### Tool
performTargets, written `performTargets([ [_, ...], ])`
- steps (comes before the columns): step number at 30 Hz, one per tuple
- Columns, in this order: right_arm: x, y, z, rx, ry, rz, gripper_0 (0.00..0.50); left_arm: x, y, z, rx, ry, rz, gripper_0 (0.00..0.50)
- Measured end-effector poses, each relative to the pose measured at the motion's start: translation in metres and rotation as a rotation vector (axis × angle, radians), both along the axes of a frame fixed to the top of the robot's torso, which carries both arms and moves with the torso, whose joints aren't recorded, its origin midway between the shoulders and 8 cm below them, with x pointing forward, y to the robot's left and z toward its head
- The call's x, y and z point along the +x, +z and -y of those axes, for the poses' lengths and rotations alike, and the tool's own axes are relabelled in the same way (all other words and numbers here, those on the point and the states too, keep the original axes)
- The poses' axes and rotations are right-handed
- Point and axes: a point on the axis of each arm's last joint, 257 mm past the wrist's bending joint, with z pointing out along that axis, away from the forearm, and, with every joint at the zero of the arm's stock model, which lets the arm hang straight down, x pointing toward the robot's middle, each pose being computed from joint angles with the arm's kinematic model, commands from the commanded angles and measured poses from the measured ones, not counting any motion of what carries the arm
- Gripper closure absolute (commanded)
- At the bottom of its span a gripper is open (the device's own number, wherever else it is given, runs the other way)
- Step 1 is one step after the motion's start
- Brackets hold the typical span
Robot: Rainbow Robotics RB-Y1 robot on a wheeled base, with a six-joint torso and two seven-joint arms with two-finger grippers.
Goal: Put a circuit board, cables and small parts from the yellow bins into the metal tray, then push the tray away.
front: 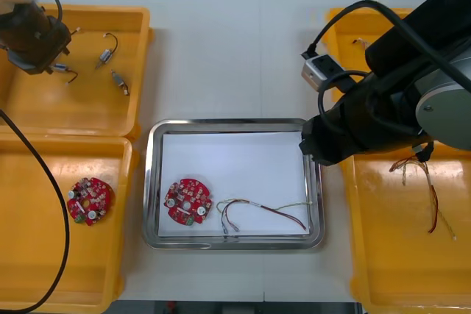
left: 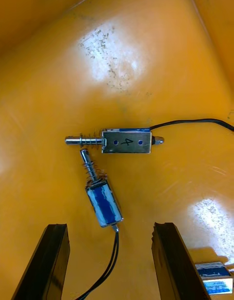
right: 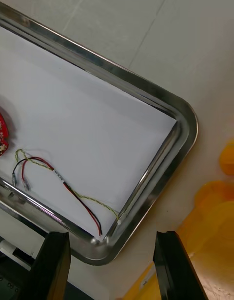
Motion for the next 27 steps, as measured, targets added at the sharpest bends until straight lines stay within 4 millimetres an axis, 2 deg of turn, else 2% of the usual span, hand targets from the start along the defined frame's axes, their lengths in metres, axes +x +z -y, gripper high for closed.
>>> performTargets([
  [6,0.011,0.008,0.024,0.072,-0.195,-0.009,0.000,0.009,0.005,-0.004,0.007,0.006,0.043,0.000],
  [13,0.023,0.026,0.053,0.111,-0.283,0.027,0.000,0.012,0.007,-0.006,0.021,0.007,0.058,0.000],
  [19,0.028,0.033,0.094,0.152,-0.396,0.038,0.000,0.010,0.004,-0.007,0.024,0.008,0.052,0.000],
  [27,0.034,0.031,0.150,0.178,-0.553,0.014,0.000,0.003,-0.011,-0.013,0.028,0.016,0.028,0.000],
])
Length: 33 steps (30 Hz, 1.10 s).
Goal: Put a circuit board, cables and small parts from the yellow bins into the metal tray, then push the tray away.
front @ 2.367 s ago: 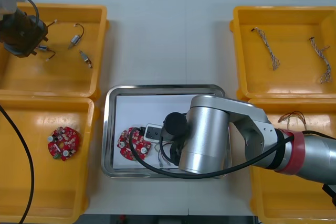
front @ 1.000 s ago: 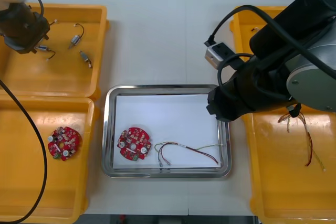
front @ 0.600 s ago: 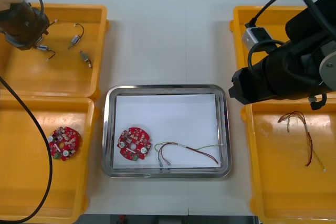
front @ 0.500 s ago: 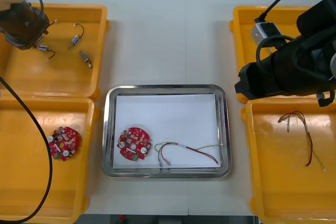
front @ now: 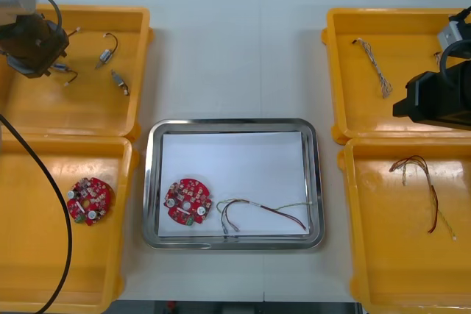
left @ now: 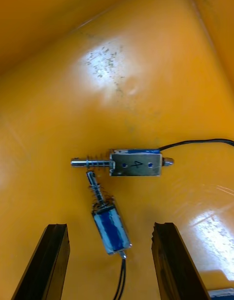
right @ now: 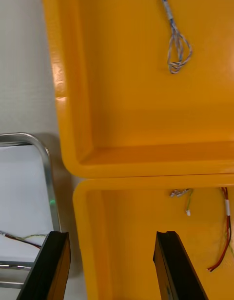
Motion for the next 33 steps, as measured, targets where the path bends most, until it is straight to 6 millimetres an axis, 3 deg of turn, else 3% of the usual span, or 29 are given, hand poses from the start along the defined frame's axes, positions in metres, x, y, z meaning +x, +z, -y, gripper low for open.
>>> performTargets([
  [11,0.011,-0.005,0.047,-0.002,-0.144,-0.025,0.000,0.000,-0.007,0.004,0.008,-0.006,-0.006,0.000],
  [24,0.012,-0.025,0.065,0.019,-0.206,-0.098,0.000,-0.003,-0.025,0.010,-0.006,-0.008,-0.015,0.013],
  [26,0.012,-0.025,0.065,0.019,-0.206,-0.098,0.000,-0.003,-0.026,0.009,-0.006,-0.008,-0.015,0.148],
  [28,0.012,-0.025,0.065,0.020,-0.205,-0.098,0.000,-0.003,-0.026,0.009,-0.006,-0.008,-0.015,0.380],
  [30,0.012,-0.025,0.064,0.021,-0.204,-0.099,0.000,-0.003,-0.026,0.010,-0.006,-0.008,-0.015,0.500],
  [33,0.012,-0.025,0.064,0.021,-0.203,-0.100,0.000,-0.003,-0.026,0.010,-0.006,-0.009,-0.015,0.500],
])
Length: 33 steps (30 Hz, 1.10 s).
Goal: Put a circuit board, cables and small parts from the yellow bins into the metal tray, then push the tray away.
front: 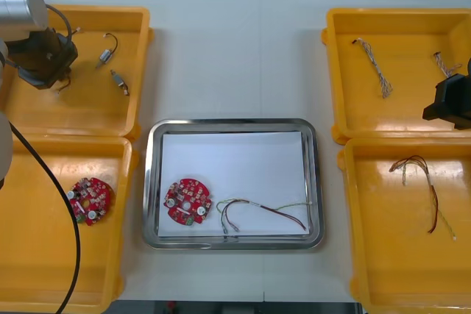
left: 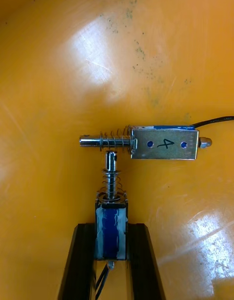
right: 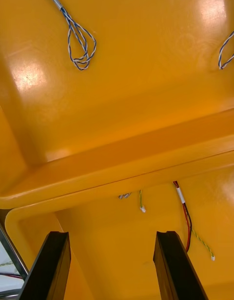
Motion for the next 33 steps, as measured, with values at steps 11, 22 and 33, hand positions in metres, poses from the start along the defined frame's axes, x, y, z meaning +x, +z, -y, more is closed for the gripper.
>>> performTargets([
  [11,0.003,-0.008,-0.001,-0.036,0.002,-0.019,0.000,-0.001,0.000,0.001,-0.001,-0.001,-0.003,0.500],
  [22,0.017,-0.016,0.019,-0.010,-0.081,-0.062,0.000,-0.026,0.030,0.021,-0.020,-0.027,-0.107,0.500],
  [33,0.053,-0.012,0.037,0.028,-0.158,0.000,0.000,-0.044,0.075,0.045,0.021,-0.174,-0.145,0.500],
])
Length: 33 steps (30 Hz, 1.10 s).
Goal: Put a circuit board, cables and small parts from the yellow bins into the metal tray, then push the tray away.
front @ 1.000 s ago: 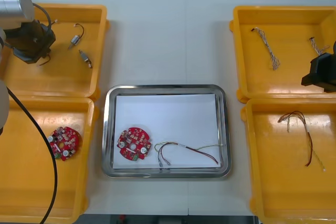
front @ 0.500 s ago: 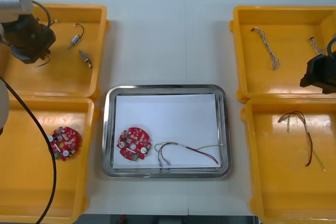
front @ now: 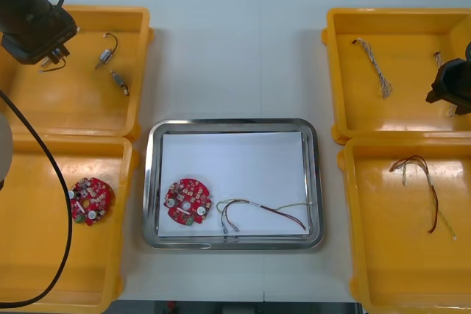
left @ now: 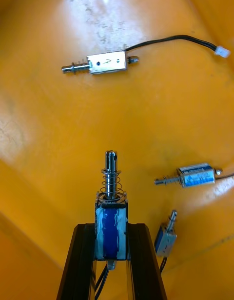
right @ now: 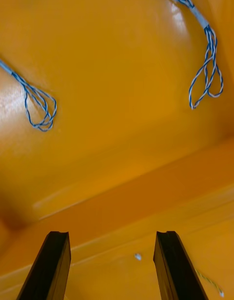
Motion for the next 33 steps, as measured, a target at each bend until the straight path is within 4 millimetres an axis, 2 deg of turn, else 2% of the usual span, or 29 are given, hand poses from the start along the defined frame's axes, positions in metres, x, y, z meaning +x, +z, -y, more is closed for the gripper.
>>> performTargets([
  [6,0.017,-0.004,0.014,0.006,-0.044,0.040,0.000,-0.010,0.013,0.008,0.071,-0.180,0.003,0.500],
  [10,0.027,-0.009,0.026,-0.031,-0.075,0.057,0.000,-0.019,0.018,0.020,0.055,-0.241,0.038,0.500],
  [17,0.049,-0.023,0.039,-0.048,-0.111,0.054,0.000,-0.051,0.020,0.043,0.039,-0.357,0.054,0.500],
  [27,0.073,-0.032,0.057,-0.099,-0.144,0.090,0.000,-0.075,0.035,0.095,0.078,-0.646,0.148,0.500],
  [33,0.077,-0.044,0.068,-0.090,-0.172,0.085,0.000,-0.092,0.026,0.134,0.103,-0.791,0.142,0.500],
])
